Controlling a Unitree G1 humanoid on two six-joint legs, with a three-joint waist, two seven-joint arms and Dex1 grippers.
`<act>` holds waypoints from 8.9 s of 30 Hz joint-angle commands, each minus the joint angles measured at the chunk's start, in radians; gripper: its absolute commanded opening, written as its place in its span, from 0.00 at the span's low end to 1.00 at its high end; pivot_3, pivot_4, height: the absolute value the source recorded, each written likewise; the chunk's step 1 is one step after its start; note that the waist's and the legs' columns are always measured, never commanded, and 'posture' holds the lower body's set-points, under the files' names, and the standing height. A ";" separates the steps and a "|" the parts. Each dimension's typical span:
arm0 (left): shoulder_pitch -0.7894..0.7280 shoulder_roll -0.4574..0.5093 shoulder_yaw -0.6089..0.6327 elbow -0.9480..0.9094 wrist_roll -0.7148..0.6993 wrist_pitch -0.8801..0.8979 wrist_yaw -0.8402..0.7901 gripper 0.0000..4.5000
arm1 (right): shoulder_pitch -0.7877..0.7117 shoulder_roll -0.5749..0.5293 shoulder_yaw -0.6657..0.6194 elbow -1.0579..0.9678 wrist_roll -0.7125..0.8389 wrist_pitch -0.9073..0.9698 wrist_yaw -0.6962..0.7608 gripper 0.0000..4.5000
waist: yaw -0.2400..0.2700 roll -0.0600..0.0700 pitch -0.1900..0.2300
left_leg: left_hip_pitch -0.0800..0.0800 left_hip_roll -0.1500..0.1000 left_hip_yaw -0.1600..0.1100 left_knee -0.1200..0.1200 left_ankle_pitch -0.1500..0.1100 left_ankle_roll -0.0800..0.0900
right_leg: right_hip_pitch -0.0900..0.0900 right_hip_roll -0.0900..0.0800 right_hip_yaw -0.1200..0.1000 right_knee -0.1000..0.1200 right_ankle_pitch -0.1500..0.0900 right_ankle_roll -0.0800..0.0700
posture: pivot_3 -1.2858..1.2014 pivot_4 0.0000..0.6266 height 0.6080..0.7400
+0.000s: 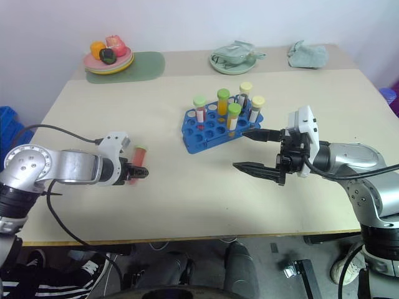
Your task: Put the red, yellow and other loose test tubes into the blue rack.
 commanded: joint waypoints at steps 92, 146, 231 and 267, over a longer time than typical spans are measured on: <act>-0.143 -0.970 0.228 1.029 1.810 -1.921 -1.442 0.17 | -0.031 0.018 -0.034 -0.014 0.012 0.008 -0.076 1.00 | 0.003 -0.002 0.002 | -0.003 0.001 0.001 0.004 -0.001 0.003 | 0.002 -0.001 -0.003 -0.004 0.001 0.001 | 0.52 0.24 1.00; -0.118 -0.968 0.212 1.022 1.894 -1.887 -1.414 0.17 | -0.030 0.017 -0.038 -0.010 0.008 -0.002 -0.091 1.00 | 0.003 -0.002 0.002 | -0.002 0.001 0.001 0.005 -0.002 0.004 | 0.003 -0.001 -0.003 -0.004 0.001 0.001 | 0.52 0.24 1.00; -0.093 -0.970 0.191 0.980 1.933 -1.899 -1.341 0.17 | 0.006 0.020 -0.052 -0.037 0.018 0.005 -0.113 1.00 | 0.003 -0.003 0.002 | -0.003 0.000 0.001 0.006 -0.002 0.004 | 0.003 -0.001 -0.003 -0.004 0.001 0.002 | 0.52 0.24 1.00; -0.099 -1.008 0.178 1.012 1.941 -1.831 -1.358 0.17 | 0.024 0.006 -0.075 -0.065 0.038 0.037 -0.119 1.00 | 0.010 -0.002 0.002 | -0.002 0.000 0.001 0.006 -0.002 0.004 | 0.004 -0.002 -0.003 -0.004 0.001 0.002 | 0.52 0.24 1.00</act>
